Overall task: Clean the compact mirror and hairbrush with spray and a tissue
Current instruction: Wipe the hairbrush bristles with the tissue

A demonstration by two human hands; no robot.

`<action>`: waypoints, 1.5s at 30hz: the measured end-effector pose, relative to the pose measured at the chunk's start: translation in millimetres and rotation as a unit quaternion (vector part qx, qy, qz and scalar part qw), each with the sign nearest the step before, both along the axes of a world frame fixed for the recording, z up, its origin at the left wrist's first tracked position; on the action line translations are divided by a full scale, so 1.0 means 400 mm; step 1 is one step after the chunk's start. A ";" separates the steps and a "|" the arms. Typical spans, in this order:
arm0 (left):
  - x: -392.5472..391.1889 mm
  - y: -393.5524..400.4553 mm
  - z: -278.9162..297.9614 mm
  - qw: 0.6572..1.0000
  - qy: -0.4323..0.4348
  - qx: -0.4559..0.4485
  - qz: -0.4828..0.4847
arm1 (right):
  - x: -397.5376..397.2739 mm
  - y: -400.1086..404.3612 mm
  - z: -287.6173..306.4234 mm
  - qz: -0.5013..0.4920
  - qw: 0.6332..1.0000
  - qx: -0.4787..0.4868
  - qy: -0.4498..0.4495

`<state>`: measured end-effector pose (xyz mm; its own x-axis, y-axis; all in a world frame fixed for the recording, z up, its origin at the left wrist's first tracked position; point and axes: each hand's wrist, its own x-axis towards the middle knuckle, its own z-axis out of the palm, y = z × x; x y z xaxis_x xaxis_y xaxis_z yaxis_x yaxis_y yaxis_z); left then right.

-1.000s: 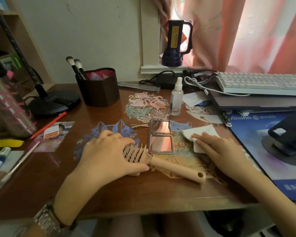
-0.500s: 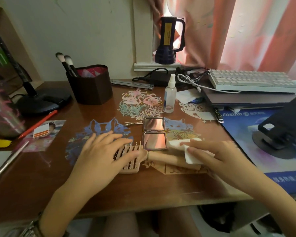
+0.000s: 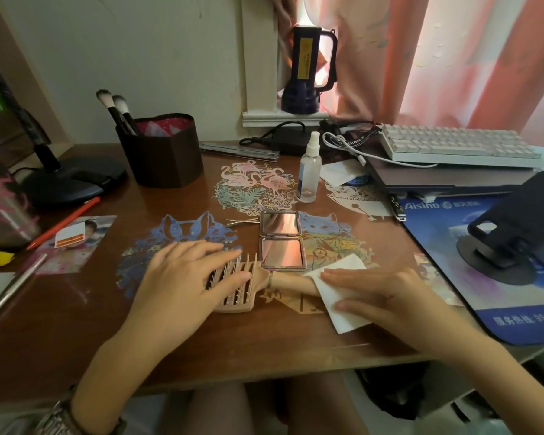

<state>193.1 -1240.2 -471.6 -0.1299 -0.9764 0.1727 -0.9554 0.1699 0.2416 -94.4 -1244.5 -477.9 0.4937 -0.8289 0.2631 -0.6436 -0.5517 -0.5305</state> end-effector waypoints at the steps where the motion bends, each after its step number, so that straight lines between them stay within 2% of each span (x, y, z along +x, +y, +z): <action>1: 0.001 0.000 0.000 1.000 0.002 -0.001 0.000 | 0.001 0.000 -0.006 0.001 1.000 -0.012 -0.005; 8: 0.001 -0.003 -0.006 1.000 0.006 -0.012 0.003 | 0.035 0.001 -0.040 0.000 0.995 -0.097 -0.023; 15: 0.003 -0.004 -0.008 1.000 0.011 -0.011 0.003 | 0.132 -0.015 -0.058 0.001 0.986 -0.167 0.009; 23: 0.003 -0.004 -0.007 1.000 0.001 -0.007 0.006 | 0.123 -0.018 -0.068 0.009 0.979 -0.203 0.021; 33: 0.007 -0.002 -0.012 1.000 0.000 -0.020 0.002 | -0.017 0.007 -0.068 -0.010 0.988 -0.153 0.037; 37: 0.006 -0.003 -0.012 1.000 -0.001 -0.017 0.005 | 0.001 0.009 -0.068 -0.007 0.987 -0.157 0.036; 45: 0.007 -0.005 -0.009 1.000 -0.005 -0.007 0.005 | 0.116 -0.015 -0.066 0.031 0.970 -0.234 0.053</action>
